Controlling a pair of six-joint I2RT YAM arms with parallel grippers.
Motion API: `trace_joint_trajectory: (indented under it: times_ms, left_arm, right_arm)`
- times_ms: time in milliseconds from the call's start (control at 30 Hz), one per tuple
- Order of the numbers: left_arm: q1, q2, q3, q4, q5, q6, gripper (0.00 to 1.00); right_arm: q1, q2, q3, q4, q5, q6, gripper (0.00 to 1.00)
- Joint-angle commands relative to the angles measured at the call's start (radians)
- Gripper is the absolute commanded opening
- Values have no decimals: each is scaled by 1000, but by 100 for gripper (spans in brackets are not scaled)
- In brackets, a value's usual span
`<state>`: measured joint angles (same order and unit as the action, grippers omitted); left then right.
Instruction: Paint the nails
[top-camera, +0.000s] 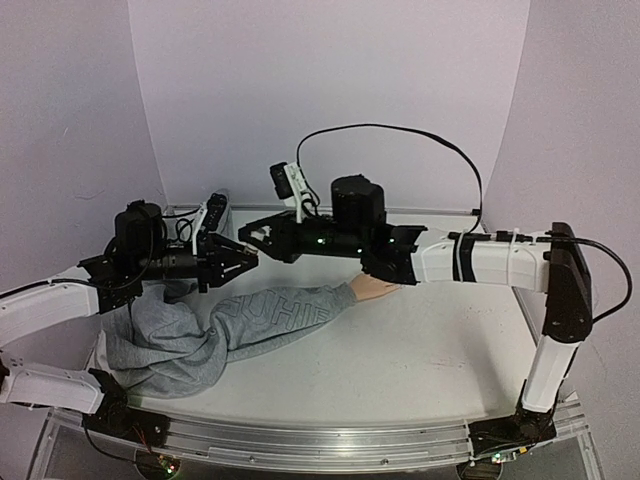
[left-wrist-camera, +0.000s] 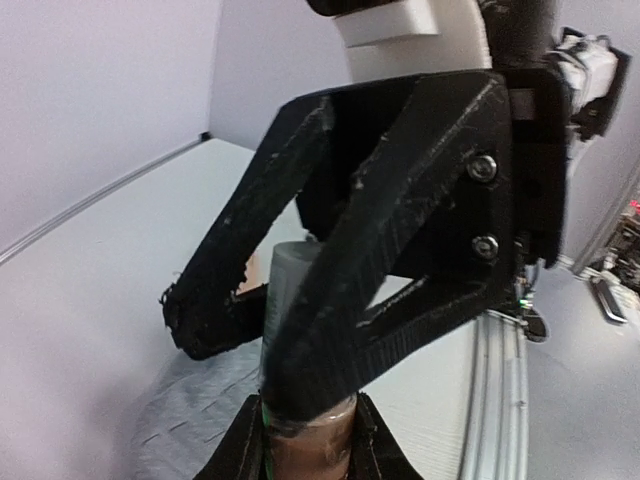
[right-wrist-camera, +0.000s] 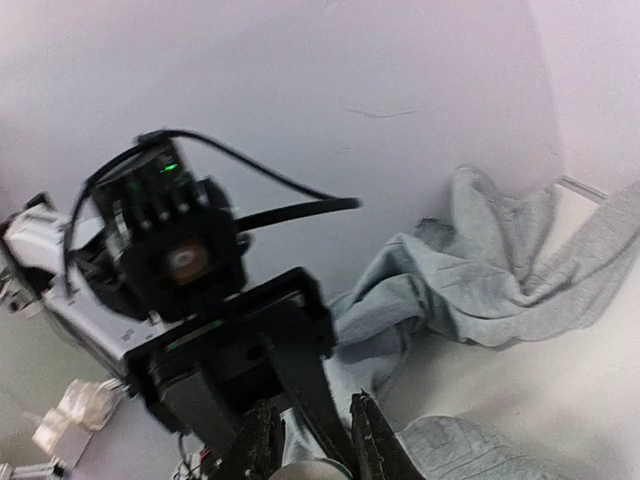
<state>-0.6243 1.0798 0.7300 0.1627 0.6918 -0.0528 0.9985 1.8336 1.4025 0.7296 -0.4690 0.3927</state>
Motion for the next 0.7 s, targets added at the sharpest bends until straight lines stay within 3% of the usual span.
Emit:
trace_joint_trajectory:
  times_ms: [0,100,333,400,567,667]
  left_arm:
    - [5,-74,-11,101,-381,88,0]
    - [4,-93,-22,101,-417,106,0]
    - [3,-96,-22,100,-411,104,0]
    - [3,-88,-16,95,-396,97,0]
    - [3,-73,0,74,-361,90,0]
    - [5,-60,9,59,-351,83,0]
  right_arm:
    - [189,103,157,-237,570,180,0]
    - [296,179,294,-346,823,299,0]
    - [333,194,384,-369,865,297,1]
    - [318,158,372,-368,842,261,17]
    - [237,-8,210,-307,728,166,68]
    - [195,-117,86,-238,618,54,90]
